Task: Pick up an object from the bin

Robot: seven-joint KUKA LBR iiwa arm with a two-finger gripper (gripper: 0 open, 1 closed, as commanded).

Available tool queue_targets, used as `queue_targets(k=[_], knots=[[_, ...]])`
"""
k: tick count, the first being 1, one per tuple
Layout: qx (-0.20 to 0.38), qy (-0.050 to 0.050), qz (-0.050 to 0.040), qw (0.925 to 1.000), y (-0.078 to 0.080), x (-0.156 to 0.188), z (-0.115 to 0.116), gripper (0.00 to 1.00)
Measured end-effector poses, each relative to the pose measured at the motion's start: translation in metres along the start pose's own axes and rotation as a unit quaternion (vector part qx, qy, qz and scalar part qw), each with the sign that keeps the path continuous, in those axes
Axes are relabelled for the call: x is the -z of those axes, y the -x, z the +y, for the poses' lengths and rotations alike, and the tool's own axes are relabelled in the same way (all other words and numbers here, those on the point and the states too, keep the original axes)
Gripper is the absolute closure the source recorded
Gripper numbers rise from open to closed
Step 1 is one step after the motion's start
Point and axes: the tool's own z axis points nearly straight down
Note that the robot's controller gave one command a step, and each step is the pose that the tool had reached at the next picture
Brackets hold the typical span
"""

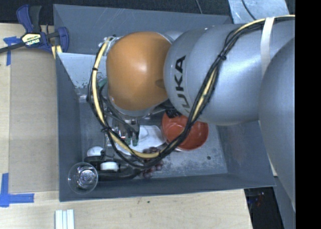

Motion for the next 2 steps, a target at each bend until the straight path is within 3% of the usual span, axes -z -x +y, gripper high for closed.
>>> queue_targets(k=[1,2], knots=[[-0.002,0.001,-0.0039,1.0000,0.002,0.005,-0.001,0.00],[-0.036,0.003,-0.0138,0.9992,0.035,-0.138,-0.080,0.00]])
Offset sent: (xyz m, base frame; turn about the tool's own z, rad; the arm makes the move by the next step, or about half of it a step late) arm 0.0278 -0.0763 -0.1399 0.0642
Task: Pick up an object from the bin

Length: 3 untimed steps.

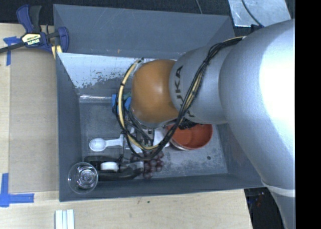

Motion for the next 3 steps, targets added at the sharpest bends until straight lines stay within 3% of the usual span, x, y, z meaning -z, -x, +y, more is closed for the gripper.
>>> queue_targets(k=[1,2,3], knots=[[-0.024,0.001,0.0060,0.9997,-0.004,0.065,0.008,0.00],[-0.003,0.000,0.0030,1.0000,-0.002,0.009,0.002,0.00],[-0.064,0.003,0.0007,0.9980,0.005,-0.001,0.020,0.00]])
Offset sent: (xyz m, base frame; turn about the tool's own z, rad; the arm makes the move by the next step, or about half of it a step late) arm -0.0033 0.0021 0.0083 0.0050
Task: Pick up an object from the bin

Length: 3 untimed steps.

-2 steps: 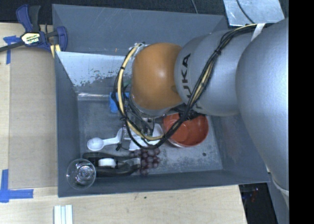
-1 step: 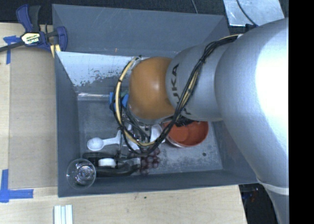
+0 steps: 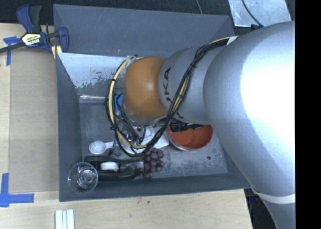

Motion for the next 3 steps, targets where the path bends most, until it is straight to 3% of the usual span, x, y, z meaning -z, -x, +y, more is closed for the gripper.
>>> queue_targets(k=[1,3], knots=[[0.059,-0.003,0.0017,0.9983,-0.005,0.010,-0.019,1.00],[0.058,-0.003,0.0024,0.9983,-0.005,0.030,-0.019,1.00]])
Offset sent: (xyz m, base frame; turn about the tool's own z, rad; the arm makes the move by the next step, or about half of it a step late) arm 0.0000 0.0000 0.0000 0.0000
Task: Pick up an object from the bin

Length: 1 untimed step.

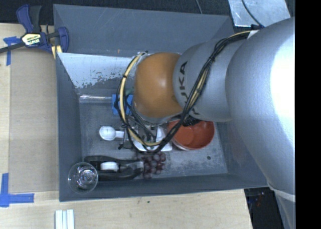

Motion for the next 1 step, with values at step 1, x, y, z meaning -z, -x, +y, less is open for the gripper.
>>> queue_targets(k=[1], knots=[[0.000,0.000,0.0004,1.0000,0.0002,0.0266,-0.0003,1.00]])
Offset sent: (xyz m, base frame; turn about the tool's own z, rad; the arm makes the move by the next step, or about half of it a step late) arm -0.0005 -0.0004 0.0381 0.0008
